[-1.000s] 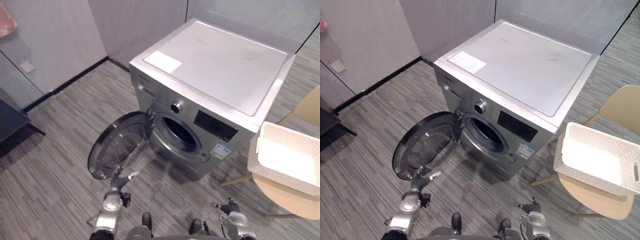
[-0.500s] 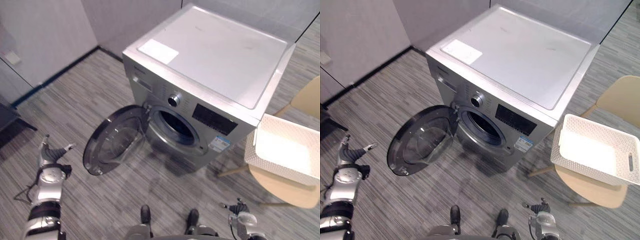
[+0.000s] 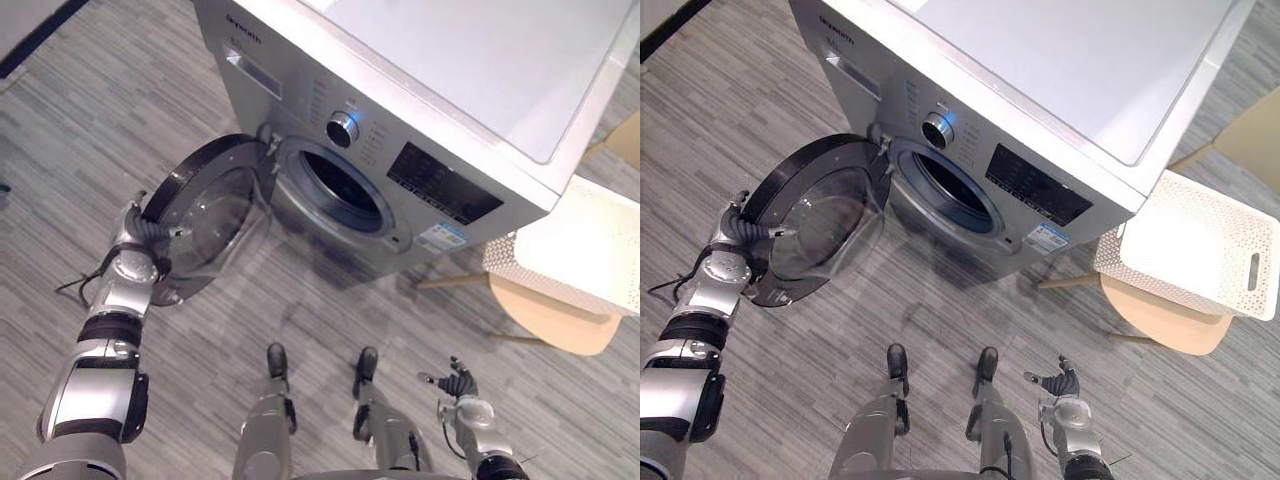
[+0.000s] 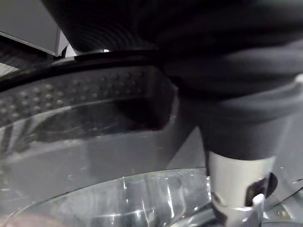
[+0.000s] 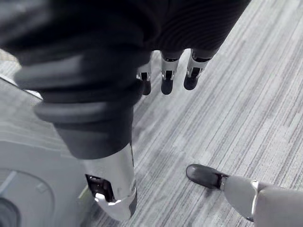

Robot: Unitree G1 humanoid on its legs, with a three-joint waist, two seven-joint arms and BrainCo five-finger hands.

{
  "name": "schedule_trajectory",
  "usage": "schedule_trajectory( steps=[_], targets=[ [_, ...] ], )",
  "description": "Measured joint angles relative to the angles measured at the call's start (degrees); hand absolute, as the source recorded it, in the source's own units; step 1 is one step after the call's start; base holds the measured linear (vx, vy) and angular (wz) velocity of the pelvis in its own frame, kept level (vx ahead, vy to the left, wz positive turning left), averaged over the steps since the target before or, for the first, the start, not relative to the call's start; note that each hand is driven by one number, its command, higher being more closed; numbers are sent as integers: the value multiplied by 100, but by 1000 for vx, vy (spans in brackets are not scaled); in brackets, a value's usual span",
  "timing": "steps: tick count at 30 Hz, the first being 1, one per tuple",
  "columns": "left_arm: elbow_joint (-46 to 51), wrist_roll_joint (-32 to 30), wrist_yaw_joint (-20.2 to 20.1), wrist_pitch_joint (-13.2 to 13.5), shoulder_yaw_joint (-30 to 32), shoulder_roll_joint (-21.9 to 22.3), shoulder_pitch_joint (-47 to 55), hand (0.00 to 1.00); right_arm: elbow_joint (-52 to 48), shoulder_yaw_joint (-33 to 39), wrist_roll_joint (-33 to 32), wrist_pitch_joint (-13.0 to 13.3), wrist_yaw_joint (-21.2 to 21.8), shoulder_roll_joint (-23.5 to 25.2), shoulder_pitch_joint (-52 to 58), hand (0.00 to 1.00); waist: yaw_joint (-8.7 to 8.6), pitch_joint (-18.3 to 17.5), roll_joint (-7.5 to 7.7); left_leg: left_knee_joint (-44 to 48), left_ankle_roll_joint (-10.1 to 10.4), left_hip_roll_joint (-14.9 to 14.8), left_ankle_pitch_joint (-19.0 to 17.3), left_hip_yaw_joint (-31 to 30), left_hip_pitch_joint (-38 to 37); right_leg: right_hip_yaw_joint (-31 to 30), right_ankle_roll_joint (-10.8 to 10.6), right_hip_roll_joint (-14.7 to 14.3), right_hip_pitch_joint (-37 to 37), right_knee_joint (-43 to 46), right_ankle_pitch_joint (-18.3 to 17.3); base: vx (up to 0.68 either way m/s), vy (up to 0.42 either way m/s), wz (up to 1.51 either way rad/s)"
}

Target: Pick up the laundry basket with both hands and put the clothes into the washing machine.

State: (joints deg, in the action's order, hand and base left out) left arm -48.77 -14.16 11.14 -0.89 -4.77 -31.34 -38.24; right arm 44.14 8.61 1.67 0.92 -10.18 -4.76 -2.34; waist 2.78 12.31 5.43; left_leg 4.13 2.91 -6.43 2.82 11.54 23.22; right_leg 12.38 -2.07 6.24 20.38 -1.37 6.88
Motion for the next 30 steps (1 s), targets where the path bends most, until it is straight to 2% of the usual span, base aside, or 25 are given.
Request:
schedule_trajectory(
  steps=[2,4,8,10,12,14,16,17,18,19,20,21,22,24,25,26,28,30],
  targets=[
    [392,65,107,4,-149,219,249,0,-3,11,1,1,-58,2,-11,0,-2,-1,-1,-2,22,37,59,-8,-17,-2,-26,35,-15,8,5,-66,15,5],
    [986,230,164,25,-439,665,639,0,6,123,8,-25,-161,46,-2,0,-24,-2,-3,-29,-37,117,111,7,-105,-26,-95,110,-81,11,22,-64,32,2],
    [1212,349,198,26,-1161,1446,913,0,7,204,130,-120,-224,197,-5,0,-126,-7,6,-229,-65,276,129,318,-518,-369,-246,254,-226,29,66,-41,73,-24],
    [1211,364,152,22,-1404,1526,913,0,4,154,146,-137,-226,216,-21,0,-258,-7,6,-238,-77,328,121,460,-555,-506,-314,289,-187,27,98,-23,68,-44],
    [1202,462,-13,19,-1823,1765,840,0,-3,13,262,-139,-239,202,-23,0,-490,-9,16,-213,-160,355,59,784,-564,-869,-390,324,-5,33,166,-17,44,-74],
    [842,739,-69,27,-1863,2111,267,0,-46,-146,344,-148,-251,193,-22,0,-755,26,83,-114,-229,375,-72,1280,-558,-1401,-481,321,254,-4,285,-7,38,-110],
    [282,911,-58,29,-1675,2077,-482,0,-170,-200,346,-149,-250,196,4,0,-911,65,156,99,-236,322,-218,1566,-482,-1709,-543,287,400,-54,347,14,9,-95],
    [-223,956,14,2,-1422,1846,-1184,0,-345,-195,346,-146,-260,169,68,0,-1051,116,199,351,-240,219,-364,1745,-358,-1905,-583,265,483,-124,387,15,-27,-93],
    [-520,1054,-112,-46,-1380,1620,-1583,0,-556,-186,346,-143,-321,89,198,0,-1082,120,163,706,-230,55,-538,1858,-173,-2034,-640,190,591,-136,426,17,-45,-68],
    [-527,1053,-111,12,-1395,1710,-1515,0,-624,-160,345,-148,-362,22,324,0,-989,146,95,902,-205,-33,-646,1871,-111,-2049,-644,154,588,-130,443,5,-76,-47],
    [-526,957,-93,160,-1369,1654,-1483,0,-705,-184,344,-149,-375,-54,454,0,-910,180,45,1336,-166,-279,-863,1889,73,-2051,-637,22,632,-124,462,-33,-113,-37],
    [-477,904,-122,166,-1368,1547,-1551,0,-872,-218,343,-135,-376,-34,506,0,-837,177,51,1616,-131,-464,-974,1904,253,-2047,-638,-77,729,-131,458,-79,-154,-37],
    [-357,823,-120,190,-1365,1462,-1554,0,-1077,-309,343,-105,-377,-14,544,0,-796,178,50,1802,-135,-616,-1028,1893,445,-2040,-652,-159,806,-196,438,-92,-139,-23],
    [-273,691,-116,238,-1338,1312,-1553,0,-1249,-447,342,-51,-367,-2,529,0,-788,189,46,1799,-138,-725,-1025,1876,556,-1998,-781,-229,852,-302,277,-71,-115,-10],
    [-215,665,-102,235,-1168,1266,-1536,0,-1310,-545,341,10,-357,13,555,0,-772,218,19,1798,-132,-835,-1019,1852,584,-1742,-475,-284,917,76,377,-11,-104,5],
    [-173,666,-96,229,-1074,1287,-1494,0,-1318,-555,341,14,-356,28,607,0,-767,216,23,1815,-125,-861,-1016,1826,579,-1677,-298,-289,848,129,388,60,-124,18],
    [310,669,28,198,-607,1312,-855,0,-1326,-562,341,9,-352,63,763,0,-673,221,-27,1614,34,-848,-870,1498,455,-1336,-174,-358,615,130,318,88,-182,35],
    [905,685,92,293,-584,1563,-114,0,-1282,-545,343,-19,-352,107,968,0,-645,233,-108,1268,124,-778,-725,1180,128,-941,-45,-365,157,116,137,92,-135,86]
  ],
)
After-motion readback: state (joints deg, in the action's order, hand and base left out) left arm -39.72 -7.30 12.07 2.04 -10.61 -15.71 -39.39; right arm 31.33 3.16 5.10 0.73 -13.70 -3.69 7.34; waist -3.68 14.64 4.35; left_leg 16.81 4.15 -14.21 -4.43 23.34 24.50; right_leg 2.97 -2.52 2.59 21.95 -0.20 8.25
